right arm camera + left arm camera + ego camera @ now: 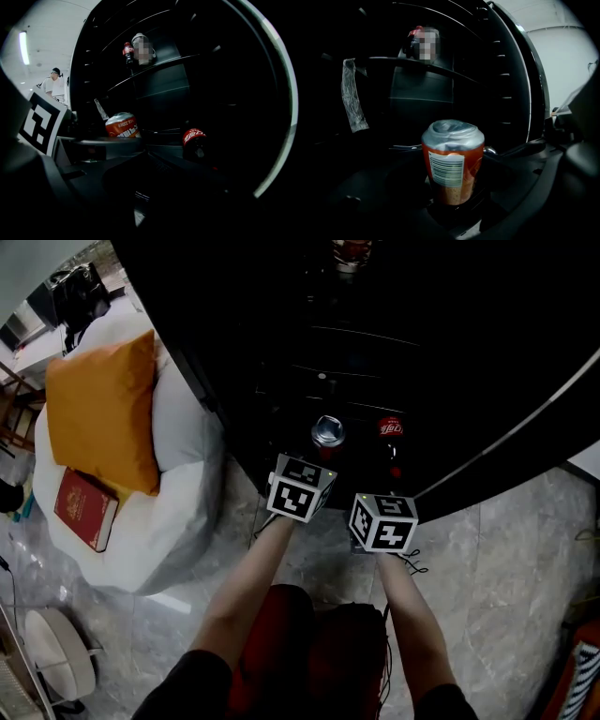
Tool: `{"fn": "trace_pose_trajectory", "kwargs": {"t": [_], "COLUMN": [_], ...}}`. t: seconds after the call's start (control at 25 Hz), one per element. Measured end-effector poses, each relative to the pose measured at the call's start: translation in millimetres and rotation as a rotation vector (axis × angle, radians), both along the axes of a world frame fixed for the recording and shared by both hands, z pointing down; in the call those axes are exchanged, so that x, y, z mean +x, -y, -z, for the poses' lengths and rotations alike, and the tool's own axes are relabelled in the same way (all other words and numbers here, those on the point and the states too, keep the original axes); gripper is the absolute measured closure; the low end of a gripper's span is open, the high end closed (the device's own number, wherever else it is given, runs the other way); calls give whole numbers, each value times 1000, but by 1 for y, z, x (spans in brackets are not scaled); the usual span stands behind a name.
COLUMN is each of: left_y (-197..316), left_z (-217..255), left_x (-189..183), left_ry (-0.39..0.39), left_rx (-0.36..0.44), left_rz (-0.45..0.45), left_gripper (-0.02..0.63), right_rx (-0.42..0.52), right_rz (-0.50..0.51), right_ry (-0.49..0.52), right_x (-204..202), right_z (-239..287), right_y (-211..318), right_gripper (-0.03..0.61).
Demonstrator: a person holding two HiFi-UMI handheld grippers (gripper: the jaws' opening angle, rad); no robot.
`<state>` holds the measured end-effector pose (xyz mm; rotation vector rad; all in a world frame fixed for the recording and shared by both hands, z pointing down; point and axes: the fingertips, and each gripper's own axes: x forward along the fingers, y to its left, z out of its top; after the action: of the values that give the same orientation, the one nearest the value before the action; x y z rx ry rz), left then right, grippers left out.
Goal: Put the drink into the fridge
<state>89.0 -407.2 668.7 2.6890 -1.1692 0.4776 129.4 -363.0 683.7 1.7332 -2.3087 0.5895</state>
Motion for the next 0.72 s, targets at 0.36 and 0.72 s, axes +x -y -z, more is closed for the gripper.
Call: {"fn": "trace_pose_trajectory", "kwargs": {"t": [0.36,0.72], "left_y": [24,44], "left_z": [-8,-13], "left_x": [-1,0], "left_ry": [26,66], "left_rx": [10,23], "left_rz": [50,72], "left_gripper": [276,276], "right_rx": [-17,-29], "right_rz": [-17,-15], "right_ry": [21,15], "right_x": [-2,-3], "right_z": [-3,-9], "right_y": [16,19], "right_gripper": [561,561]}}
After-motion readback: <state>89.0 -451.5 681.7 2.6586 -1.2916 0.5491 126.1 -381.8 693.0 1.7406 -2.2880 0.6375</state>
